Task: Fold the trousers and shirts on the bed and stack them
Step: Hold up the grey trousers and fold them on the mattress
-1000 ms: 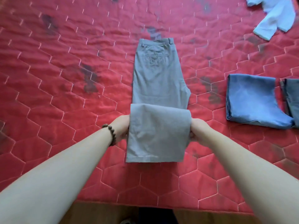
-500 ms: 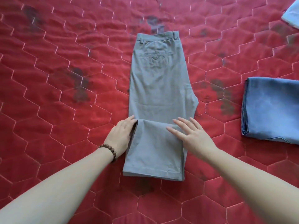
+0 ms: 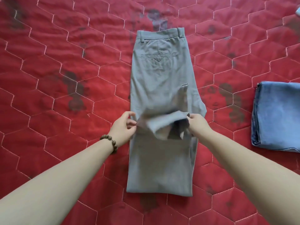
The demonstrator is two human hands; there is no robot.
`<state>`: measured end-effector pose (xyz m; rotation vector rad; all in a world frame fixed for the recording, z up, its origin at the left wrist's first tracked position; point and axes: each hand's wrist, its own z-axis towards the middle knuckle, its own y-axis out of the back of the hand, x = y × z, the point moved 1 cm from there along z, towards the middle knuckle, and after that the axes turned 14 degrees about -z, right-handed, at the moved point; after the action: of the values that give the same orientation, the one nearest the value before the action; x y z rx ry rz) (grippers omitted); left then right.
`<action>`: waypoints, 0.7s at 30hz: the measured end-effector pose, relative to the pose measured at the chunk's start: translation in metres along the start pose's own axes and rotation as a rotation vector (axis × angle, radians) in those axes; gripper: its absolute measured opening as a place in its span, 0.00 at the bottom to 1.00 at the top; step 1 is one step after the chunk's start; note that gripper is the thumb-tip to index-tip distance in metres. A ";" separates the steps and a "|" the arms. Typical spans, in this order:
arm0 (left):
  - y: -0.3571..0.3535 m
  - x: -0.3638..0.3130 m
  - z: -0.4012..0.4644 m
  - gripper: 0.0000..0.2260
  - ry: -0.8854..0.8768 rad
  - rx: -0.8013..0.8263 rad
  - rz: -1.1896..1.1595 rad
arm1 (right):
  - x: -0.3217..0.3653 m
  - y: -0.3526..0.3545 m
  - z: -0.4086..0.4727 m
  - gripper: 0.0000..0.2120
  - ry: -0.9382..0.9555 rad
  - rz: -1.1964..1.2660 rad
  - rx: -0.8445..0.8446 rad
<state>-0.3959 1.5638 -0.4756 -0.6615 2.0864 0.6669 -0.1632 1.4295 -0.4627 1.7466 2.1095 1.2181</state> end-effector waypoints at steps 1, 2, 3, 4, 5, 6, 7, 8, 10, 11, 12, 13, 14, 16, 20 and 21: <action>0.001 -0.005 0.005 0.16 0.062 0.019 -0.067 | 0.001 0.001 0.005 0.18 -0.074 0.008 0.030; 0.001 -0.009 0.009 0.16 0.116 0.034 -0.138 | 0.003 0.004 0.009 0.18 -0.120 0.007 0.047; 0.001 -0.012 0.013 0.14 0.160 0.040 -0.194 | 0.003 0.006 0.012 0.19 -0.135 -0.004 0.049; 0.000 -0.015 0.018 0.15 0.185 0.036 -0.224 | 0.004 0.008 0.014 0.19 -0.128 -0.015 0.035; 0.000 -0.017 0.023 0.15 0.191 0.029 -0.228 | 0.006 0.011 0.016 0.19 -0.108 -0.025 0.011; 0.000 -0.019 0.028 0.16 0.186 0.015 -0.212 | 0.007 0.013 0.018 0.18 -0.077 -0.029 -0.020; -0.001 -0.020 0.032 0.16 0.172 -0.009 -0.183 | 0.008 0.015 0.019 0.15 -0.043 -0.019 -0.052; -0.003 -0.021 0.037 0.17 0.154 -0.041 -0.146 | 0.009 0.017 0.021 0.11 -0.010 0.008 -0.086; -0.009 -0.026 0.047 0.13 0.104 -0.108 -0.091 | 0.011 0.019 0.025 0.08 0.045 0.083 -0.146; -0.013 -0.029 0.052 0.11 0.089 -0.131 -0.095 | 0.013 0.019 0.027 0.07 0.052 0.116 -0.162; -0.016 -0.032 0.059 0.11 0.090 -0.147 -0.113 | 0.015 0.018 0.029 0.06 0.040 0.147 -0.167; -0.019 -0.034 0.065 0.11 0.104 -0.161 -0.133 | 0.017 0.017 0.033 0.06 0.004 0.177 -0.162; -0.021 -0.037 0.071 0.12 0.130 -0.177 -0.150 | 0.019 0.014 0.036 0.06 -0.044 0.201 -0.157; -0.023 -0.043 0.076 0.08 0.174 -0.207 -0.214 | 0.023 0.013 0.037 0.07 -0.118 0.209 -0.168; -0.011 -0.070 0.081 0.02 0.078 -0.213 -0.337 | 0.046 0.031 0.034 0.06 0.061 0.196 -0.326; -0.005 -0.081 0.087 0.03 0.027 -0.218 -0.361 | 0.058 0.042 0.037 0.04 0.139 0.257 -0.370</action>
<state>-0.3028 1.6351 -0.4549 -1.1424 1.8645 0.6832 -0.1282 1.4976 -0.4385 1.8387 1.6164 1.7143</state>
